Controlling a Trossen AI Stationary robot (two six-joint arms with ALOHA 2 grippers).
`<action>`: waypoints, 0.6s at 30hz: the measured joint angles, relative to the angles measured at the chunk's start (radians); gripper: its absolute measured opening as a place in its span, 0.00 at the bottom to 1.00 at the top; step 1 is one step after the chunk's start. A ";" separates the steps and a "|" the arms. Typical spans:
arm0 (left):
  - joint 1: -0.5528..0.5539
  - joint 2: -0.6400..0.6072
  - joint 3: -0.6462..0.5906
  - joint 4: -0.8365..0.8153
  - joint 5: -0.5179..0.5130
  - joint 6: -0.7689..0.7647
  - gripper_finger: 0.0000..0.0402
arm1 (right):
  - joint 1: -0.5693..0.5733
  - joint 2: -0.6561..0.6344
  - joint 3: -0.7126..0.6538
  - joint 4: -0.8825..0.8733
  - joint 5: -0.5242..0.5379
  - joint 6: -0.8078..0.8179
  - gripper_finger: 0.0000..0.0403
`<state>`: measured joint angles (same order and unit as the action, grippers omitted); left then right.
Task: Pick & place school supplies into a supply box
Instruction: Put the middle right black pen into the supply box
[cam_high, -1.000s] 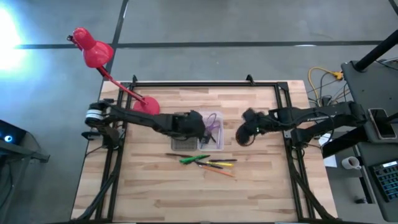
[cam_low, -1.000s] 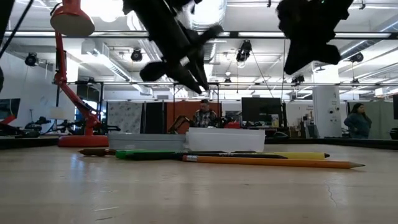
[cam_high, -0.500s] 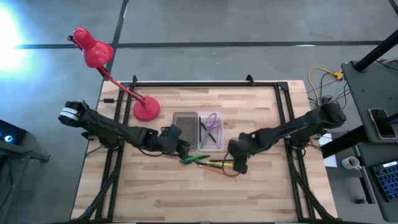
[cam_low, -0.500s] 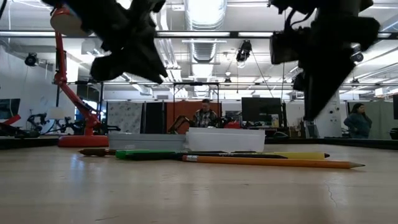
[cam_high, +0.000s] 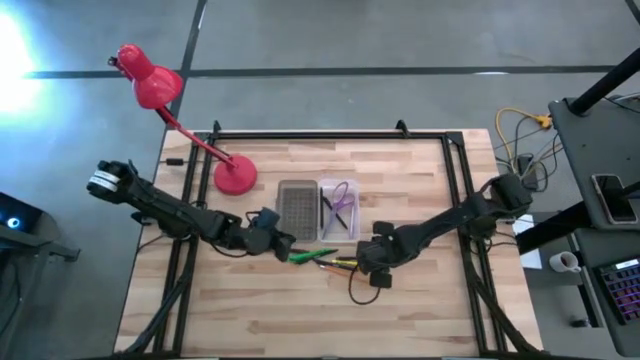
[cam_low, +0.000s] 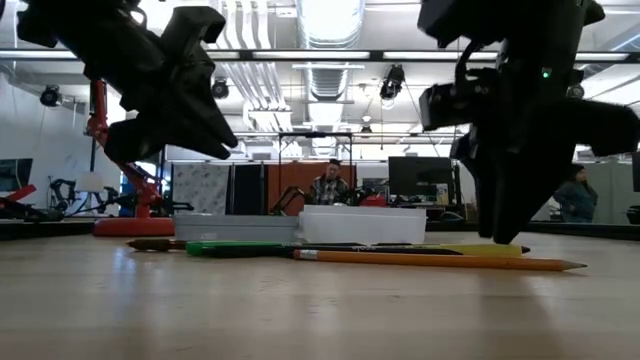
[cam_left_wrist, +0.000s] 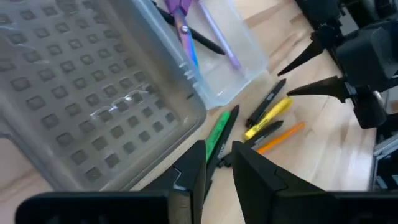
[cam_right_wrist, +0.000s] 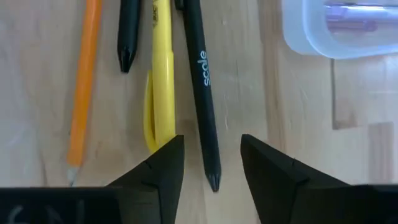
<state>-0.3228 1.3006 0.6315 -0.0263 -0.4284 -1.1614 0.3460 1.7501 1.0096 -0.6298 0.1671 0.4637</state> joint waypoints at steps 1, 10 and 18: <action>-0.003 0.000 0.001 -0.001 -0.001 0.001 0.15 | -0.001 0.004 0.000 0.005 0.001 0.000 0.36; -0.019 0.000 0.003 0.005 -0.001 0.003 0.15 | -0.005 0.086 0.000 0.081 0.006 -0.018 0.28; -0.052 0.000 0.003 0.007 0.000 0.000 0.15 | -0.012 0.093 0.020 0.079 0.000 0.031 0.11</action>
<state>-0.3749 1.3006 0.6346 -0.0189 -0.4286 -1.1614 0.3337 1.8429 1.0296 -0.5504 0.1670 0.4944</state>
